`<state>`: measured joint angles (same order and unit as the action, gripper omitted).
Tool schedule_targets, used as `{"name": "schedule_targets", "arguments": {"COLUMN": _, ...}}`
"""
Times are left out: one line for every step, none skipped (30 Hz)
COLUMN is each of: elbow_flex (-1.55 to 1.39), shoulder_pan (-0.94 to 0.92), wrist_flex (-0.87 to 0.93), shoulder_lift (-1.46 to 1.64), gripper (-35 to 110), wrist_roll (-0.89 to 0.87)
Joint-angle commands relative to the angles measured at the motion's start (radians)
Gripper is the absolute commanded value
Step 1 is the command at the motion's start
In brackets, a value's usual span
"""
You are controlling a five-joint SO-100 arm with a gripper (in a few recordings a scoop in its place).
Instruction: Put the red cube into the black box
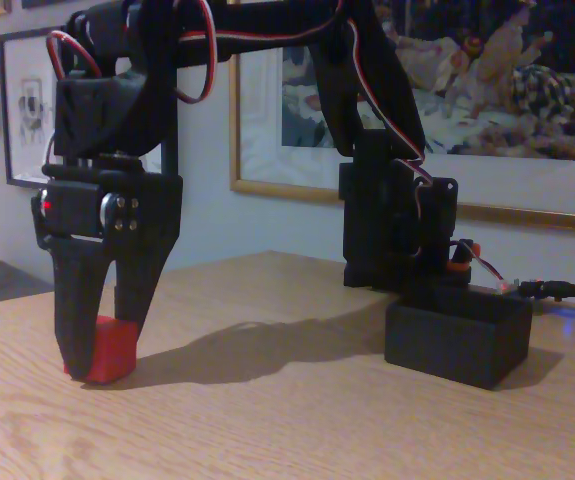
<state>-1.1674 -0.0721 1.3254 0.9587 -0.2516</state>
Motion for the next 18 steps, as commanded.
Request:
{"name": "schedule_targets", "arguments": {"elbow_flex": 0.003, "shoulder_pan": -0.009, "wrist_flex": 0.029, "shoulder_lift": 0.098, "gripper": 3, "wrist_roll": -0.021}}
{"name": "schedule_targets", "arguments": {"elbow_flex": -0.008, "shoulder_pan": -0.011, "wrist_flex": 0.034, "shoulder_lift": 0.126, "gripper": 2, "wrist_roll": -0.018}}
{"name": "schedule_targets", "arguments": {"elbow_flex": -0.026, "shoulder_pan": -0.012, "wrist_flex": 0.038, "shoulder_lift": 0.164, "gripper": 2, "wrist_roll": -0.014}}
{"name": "schedule_targets", "arguments": {"elbow_flex": -0.041, "shoulder_pan": -0.015, "wrist_flex": 0.051, "shoulder_lift": 0.212, "gripper": 2, "wrist_roll": -0.011}}
{"name": "schedule_targets", "arguments": {"elbow_flex": -0.049, "shoulder_pan": -0.018, "wrist_flex": 0.069, "shoulder_lift": 0.258, "gripper": 1, "wrist_roll": -0.011}}
{"name": "schedule_targets", "arguments": {"elbow_flex": -0.051, "shoulder_pan": -0.023, "wrist_flex": 0.091, "shoulder_lift": 0.304, "gripper": 1, "wrist_roll": -0.011}}
{"name": "schedule_targets", "arguments": {"elbow_flex": -0.049, "shoulder_pan": -0.031, "wrist_flex": 0.121, "shoulder_lift": 0.351, "gripper": 0, "wrist_roll": -0.014}}
{"name": "schedule_targets", "arguments": {"elbow_flex": -0.046, "shoulder_pan": -0.043, "wrist_flex": 0.158, "shoulder_lift": 0.397, "gripper": 0, "wrist_roll": -0.02}}
{"name": "schedule_targets", "arguments": {"elbow_flex": -0.046, "shoulder_pan": -0.063, "wrist_flex": 0.198, "shoulder_lift": 0.448, "gripper": 0, "wrist_roll": -0.026}}
{"name": "schedule_targets", "arguments": {"elbow_flex": -0.058, "shoulder_pan": -0.091, "wrist_flex": 0.232, "shoulder_lift": 0.502, "gripper": 0, "wrist_roll": -0.029}}
{"name": "schedule_targets", "arguments": {"elbow_flex": -0.081, "shoulder_pan": -0.124, "wrist_flex": 0.259, "shoulder_lift": 0.555, "gripper": 0, "wrist_roll": -0.025}}
{"name": "schedule_targets", "arguments": {"elbow_flex": -0.107, "shoulder_pan": -0.163, "wrist_flex": 0.287, "shoulder_lift": 0.607, "gripper": 0, "wrist_roll": -0.015}}
{"name": "schedule_targets", "arguments": {"elbow_flex": -0.137, "shoulder_pan": -0.207, "wrist_flex": 0.307, "shoulder_lift": 0.653, "gripper": 0, "wrist_roll": -0.003}}
{"name": "schedule_targets", "arguments": {"elbow_flex": -0.167, "shoulder_pan": -0.253, "wrist_flex": 0.321, "shoulder_lift": 0.693, "gripper": 0, "wrist_roll": 0.012}}
{"name": "schedule_targets", "arguments": {"elbow_flex": -0.199, "shoulder_pan": -0.302, "wrist_flex": 0.331, "shoulder_lift": 0.73, "gripper": 0, "wrist_roll": 0.031}}
{"name": "schedule_targets", "arguments": {"elbow_flex": -0.232, "shoulder_pan": -0.356, "wrist_flex": 0.337, "shoulder_lift": 0.761, "gripper": 1, "wrist_roll": 0.052}}
{"name": "schedule_targets", "arguments": {"elbow_flex": -0.267, "shoulder_pan": -0.411, "wrist_flex": 0.339, "shoulder_lift": 0.787, "gripper": 1, "wrist_roll": 0.08}}
{"name": "schedule_targets", "arguments": {"elbow_flex": -0.304, "shoulder_pan": -0.468, "wrist_flex": 0.339, "shoulder_lift": 0.804, "gripper": 1, "wrist_roll": 0.109}}
